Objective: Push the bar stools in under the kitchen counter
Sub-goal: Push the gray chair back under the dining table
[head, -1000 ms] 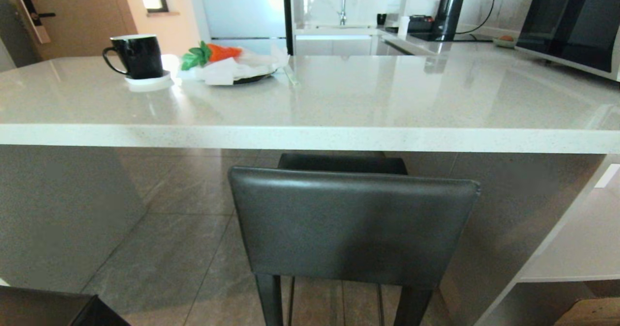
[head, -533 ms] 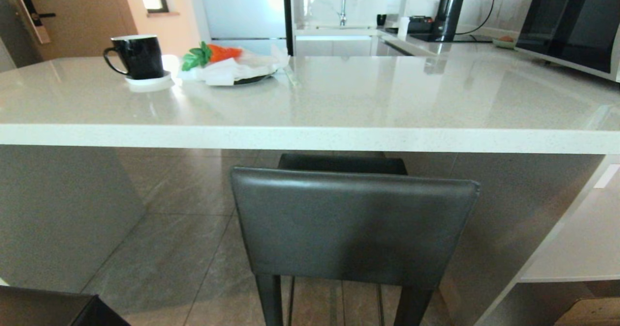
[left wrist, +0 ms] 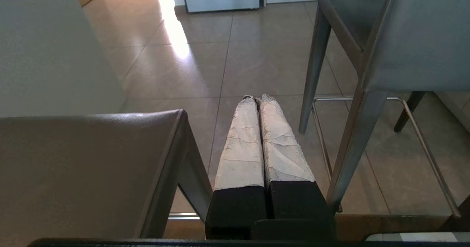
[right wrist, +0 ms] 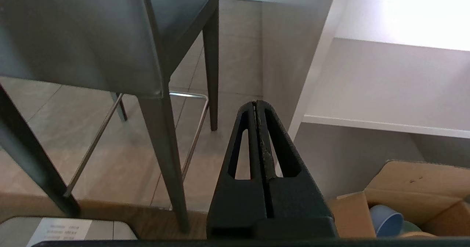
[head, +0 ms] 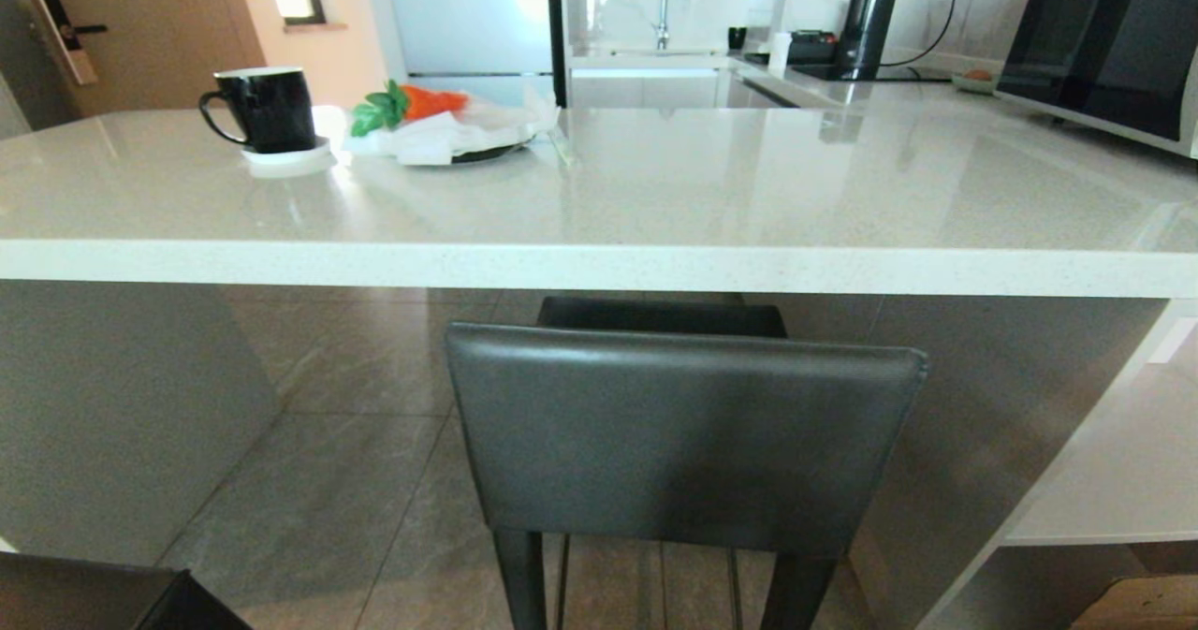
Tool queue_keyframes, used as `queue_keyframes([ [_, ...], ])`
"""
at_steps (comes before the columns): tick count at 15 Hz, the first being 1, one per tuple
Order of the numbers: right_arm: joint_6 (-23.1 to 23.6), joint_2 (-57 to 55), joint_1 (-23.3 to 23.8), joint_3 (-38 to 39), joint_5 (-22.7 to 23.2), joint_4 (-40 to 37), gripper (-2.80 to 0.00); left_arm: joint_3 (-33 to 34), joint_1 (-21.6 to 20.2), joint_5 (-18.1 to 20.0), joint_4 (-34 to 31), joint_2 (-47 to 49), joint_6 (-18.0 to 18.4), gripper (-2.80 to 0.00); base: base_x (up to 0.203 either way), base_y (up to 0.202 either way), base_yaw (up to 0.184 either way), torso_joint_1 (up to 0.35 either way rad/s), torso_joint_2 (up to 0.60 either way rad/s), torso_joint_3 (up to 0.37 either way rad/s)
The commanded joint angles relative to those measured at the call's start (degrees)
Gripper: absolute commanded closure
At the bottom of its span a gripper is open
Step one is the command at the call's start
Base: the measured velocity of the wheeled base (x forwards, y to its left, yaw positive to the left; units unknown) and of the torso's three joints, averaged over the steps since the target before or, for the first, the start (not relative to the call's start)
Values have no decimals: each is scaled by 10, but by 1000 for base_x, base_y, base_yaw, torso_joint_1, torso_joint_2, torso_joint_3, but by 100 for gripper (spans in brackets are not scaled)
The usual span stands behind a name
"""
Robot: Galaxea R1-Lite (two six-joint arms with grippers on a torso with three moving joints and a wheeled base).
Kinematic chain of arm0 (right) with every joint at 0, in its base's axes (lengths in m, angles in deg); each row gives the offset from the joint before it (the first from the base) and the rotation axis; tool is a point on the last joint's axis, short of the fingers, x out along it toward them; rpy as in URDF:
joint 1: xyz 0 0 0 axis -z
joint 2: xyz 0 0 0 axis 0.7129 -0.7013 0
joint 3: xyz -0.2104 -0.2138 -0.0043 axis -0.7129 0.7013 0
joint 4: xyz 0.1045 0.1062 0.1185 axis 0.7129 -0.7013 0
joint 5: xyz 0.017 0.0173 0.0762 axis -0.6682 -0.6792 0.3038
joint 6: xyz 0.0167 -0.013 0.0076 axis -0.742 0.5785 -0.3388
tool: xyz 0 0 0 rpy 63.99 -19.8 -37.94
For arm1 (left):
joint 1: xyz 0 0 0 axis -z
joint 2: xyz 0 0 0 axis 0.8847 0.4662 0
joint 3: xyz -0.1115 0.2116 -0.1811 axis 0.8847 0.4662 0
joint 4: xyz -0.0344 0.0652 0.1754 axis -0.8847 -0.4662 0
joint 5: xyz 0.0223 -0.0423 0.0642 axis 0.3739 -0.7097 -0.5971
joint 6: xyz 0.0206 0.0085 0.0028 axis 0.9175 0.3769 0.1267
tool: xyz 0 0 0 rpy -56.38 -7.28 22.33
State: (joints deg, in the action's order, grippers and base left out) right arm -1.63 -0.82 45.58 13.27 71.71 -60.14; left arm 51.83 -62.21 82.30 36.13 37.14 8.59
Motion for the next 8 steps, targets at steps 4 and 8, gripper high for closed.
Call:
queue_keyframes([
  [4,-12,-1,0,4,-1,14,0,6,0,-1,3,1,-14,0,0,0,0,0,0,0],
  [8,-14,-1,0,4,-2,14,0,6,0,-6,3,1,-37,0,-23,0,1,3,1,1],
])
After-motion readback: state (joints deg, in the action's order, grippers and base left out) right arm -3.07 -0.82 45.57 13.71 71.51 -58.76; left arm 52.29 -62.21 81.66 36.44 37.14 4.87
